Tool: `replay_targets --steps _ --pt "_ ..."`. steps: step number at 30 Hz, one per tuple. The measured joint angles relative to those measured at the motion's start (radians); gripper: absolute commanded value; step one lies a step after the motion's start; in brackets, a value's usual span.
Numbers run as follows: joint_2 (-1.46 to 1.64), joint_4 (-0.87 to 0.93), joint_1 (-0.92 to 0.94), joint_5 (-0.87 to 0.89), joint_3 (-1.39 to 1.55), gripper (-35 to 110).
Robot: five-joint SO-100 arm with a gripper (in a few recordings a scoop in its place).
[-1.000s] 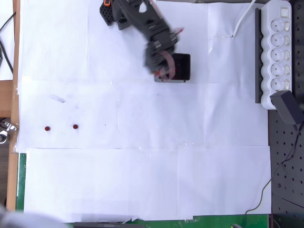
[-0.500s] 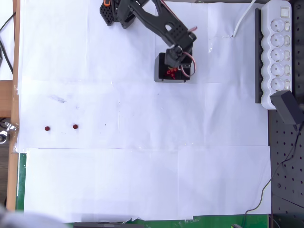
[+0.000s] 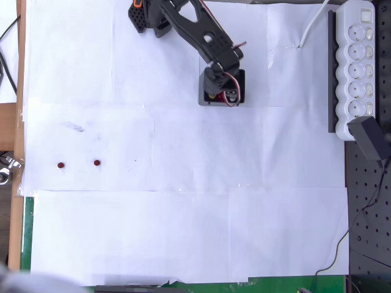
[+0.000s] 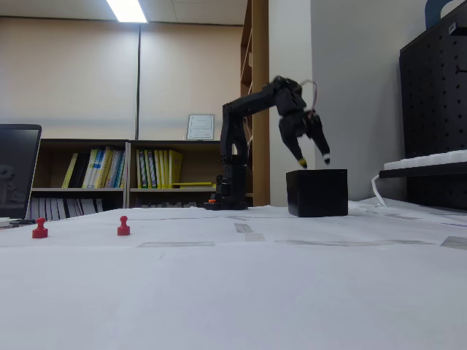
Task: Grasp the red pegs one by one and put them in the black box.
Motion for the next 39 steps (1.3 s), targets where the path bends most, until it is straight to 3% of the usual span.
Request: replay_targets --steps 6,11,15,20,25,39 --pt "-0.083 -0.184 0.354 0.301 -0.298 18" --pt "-0.026 -0.638 0.572 0.531 -0.655 18" --pt "0.110 -1.051 0.670 0.634 -0.772 18" --pt "0.284 -1.336 0.729 0.658 -0.775 18" --pt "0.456 -1.523 0.765 0.673 -0.772 18" --pt "0.759 -1.703 0.790 0.634 -0.502 18"
